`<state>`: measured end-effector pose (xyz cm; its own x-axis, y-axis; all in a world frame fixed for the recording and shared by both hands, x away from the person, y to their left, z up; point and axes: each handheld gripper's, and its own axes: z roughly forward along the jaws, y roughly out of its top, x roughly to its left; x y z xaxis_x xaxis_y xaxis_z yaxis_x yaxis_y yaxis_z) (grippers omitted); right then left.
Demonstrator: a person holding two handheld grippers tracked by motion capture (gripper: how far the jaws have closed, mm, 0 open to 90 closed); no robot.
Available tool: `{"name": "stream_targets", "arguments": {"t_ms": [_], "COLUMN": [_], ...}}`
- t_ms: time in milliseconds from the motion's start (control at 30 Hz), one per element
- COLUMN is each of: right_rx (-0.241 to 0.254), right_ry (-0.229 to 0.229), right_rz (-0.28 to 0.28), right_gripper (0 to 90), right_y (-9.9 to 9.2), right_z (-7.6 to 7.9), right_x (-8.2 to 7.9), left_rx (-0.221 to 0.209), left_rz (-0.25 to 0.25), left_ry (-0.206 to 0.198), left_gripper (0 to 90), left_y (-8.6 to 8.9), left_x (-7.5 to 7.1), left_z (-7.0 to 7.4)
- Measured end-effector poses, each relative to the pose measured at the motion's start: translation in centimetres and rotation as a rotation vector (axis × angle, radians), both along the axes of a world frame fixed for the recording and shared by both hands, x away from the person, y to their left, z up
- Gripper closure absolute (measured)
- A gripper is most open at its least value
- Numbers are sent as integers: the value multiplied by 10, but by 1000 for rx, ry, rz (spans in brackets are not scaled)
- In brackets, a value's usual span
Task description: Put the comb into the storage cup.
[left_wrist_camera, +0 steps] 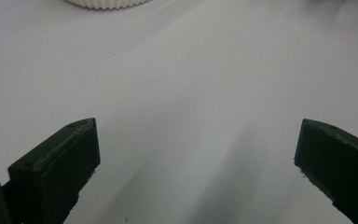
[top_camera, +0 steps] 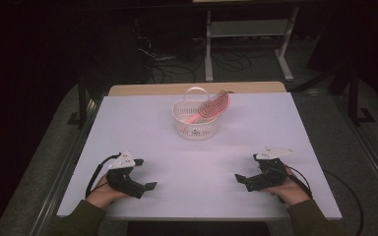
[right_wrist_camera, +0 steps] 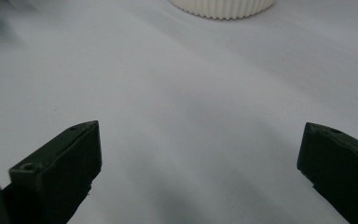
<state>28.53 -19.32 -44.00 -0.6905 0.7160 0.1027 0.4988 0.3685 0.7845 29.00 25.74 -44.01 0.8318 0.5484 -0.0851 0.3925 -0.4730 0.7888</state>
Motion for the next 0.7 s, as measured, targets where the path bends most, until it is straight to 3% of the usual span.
{"name": "stream_targets", "arguments": {"t_ms": [700], "right_rx": [-21], "right_ry": [23], "right_rz": [4], "right_gripper": [0], "right_y": [-9], "right_z": [-10], "right_x": [-6], "left_rx": [12], "left_rz": [-1], "left_ry": [-3], "left_gripper": [0], "left_y": [-1], "left_x": [0], "left_z": [-2]}}
